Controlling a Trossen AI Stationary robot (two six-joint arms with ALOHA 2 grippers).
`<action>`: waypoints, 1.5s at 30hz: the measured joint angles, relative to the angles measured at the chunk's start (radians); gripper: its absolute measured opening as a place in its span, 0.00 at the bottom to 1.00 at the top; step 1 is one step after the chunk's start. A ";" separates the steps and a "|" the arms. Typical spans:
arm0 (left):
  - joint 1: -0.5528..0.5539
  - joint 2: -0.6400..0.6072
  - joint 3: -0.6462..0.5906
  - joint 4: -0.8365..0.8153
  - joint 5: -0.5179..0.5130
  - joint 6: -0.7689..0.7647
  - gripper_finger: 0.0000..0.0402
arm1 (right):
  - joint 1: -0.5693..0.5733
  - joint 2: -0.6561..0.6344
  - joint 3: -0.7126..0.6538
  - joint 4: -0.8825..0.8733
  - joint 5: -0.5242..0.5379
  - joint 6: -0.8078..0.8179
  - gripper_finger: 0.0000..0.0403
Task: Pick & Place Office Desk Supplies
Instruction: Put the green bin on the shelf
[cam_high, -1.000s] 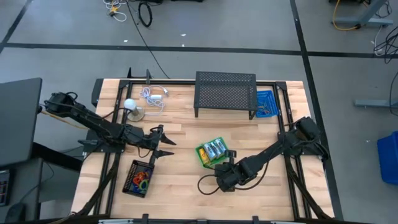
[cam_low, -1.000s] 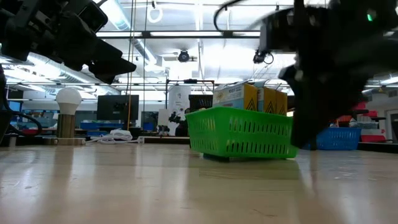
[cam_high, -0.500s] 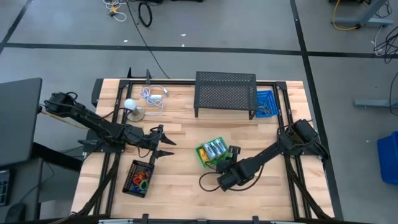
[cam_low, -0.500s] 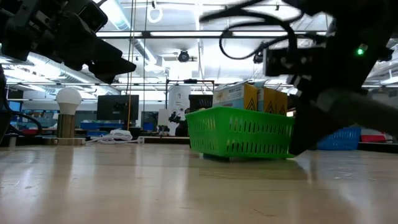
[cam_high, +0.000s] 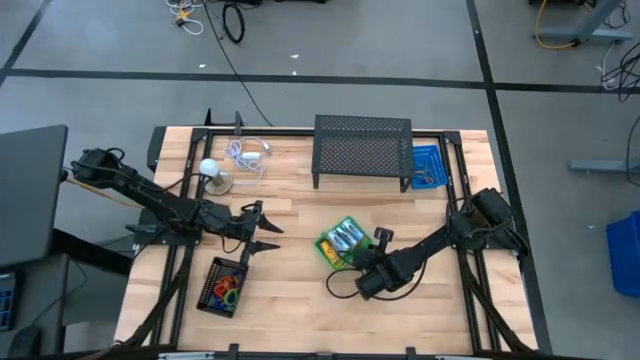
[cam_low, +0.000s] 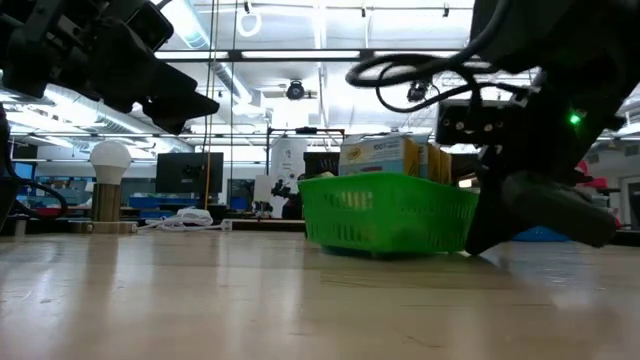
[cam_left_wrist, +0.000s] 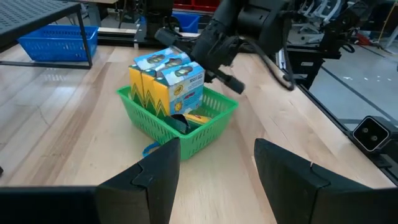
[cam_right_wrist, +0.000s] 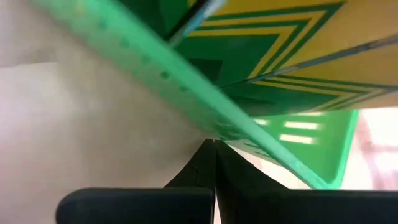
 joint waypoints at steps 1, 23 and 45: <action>0.000 0.000 0.000 0.002 0.000 0.000 0.53 | -0.006 -0.001 -0.001 -0.003 0.006 -0.002 0.00; 0.000 0.000 0.000 0.044 -0.003 0.036 0.53 | -0.171 -0.078 -0.159 0.025 0.109 -0.049 0.00; 0.000 0.000 0.000 0.046 -0.010 0.050 0.53 | 0.006 -0.229 -0.209 0.021 0.101 0.128 0.00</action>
